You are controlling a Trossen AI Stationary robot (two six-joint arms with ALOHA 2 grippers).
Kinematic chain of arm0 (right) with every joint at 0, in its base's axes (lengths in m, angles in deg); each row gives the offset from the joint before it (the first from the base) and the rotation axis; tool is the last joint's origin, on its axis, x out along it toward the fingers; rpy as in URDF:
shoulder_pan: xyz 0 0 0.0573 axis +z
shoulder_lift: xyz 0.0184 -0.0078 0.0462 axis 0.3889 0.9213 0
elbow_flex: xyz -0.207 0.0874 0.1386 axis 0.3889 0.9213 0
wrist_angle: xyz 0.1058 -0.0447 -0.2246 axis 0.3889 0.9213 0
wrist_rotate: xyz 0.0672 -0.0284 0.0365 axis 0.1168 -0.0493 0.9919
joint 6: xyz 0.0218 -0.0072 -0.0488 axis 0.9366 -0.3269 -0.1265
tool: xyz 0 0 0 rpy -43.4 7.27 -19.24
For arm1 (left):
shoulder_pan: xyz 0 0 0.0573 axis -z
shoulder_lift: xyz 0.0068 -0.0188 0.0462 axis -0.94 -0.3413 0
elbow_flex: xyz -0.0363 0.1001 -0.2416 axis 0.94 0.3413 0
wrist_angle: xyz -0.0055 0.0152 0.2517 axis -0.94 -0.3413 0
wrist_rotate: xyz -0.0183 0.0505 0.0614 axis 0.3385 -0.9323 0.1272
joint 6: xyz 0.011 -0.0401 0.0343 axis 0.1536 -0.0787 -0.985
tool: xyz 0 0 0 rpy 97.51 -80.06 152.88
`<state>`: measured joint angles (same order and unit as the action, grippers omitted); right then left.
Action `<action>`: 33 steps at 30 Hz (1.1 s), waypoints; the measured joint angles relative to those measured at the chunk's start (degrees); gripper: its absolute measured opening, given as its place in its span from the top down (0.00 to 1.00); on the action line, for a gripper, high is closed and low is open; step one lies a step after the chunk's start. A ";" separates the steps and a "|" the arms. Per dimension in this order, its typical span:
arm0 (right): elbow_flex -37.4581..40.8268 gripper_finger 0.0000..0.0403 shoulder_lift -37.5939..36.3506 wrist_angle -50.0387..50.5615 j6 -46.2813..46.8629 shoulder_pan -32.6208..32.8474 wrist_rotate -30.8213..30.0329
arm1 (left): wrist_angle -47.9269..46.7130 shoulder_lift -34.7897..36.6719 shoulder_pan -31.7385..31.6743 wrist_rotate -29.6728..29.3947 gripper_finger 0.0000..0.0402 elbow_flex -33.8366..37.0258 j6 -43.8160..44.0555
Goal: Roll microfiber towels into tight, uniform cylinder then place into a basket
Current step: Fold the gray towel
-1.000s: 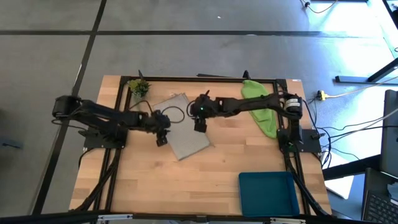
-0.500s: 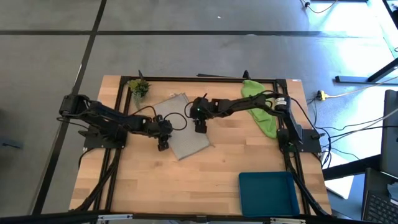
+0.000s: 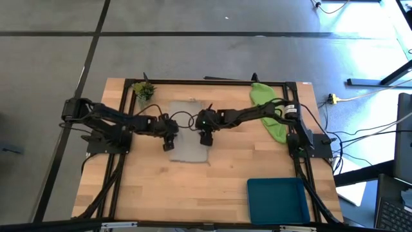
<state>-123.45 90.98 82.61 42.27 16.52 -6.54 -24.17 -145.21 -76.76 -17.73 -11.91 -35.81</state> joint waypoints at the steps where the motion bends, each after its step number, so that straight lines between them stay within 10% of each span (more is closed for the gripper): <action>1: 0.00 0.46 0.00 0.02 0.65 0.56 -0.01 | -0.04 0.00 -0.64 -0.02 0.79 0.02 -1.15; 19: 0.39 0.46 -5.00 2.57 -7.06 4.65 -7.97 | -10.06 12.17 2.11 -2.24 0.79 0.35 -0.58; 33: 0.24 0.46 -4.00 -1.90 -13.63 13.64 5.09 | -10.83 17.90 13.39 -2.83 0.79 0.17 5.31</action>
<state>-123.21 86.98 80.71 28.63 30.17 -1.45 -35.01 -127.31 -63.37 -20.56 -11.73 -30.51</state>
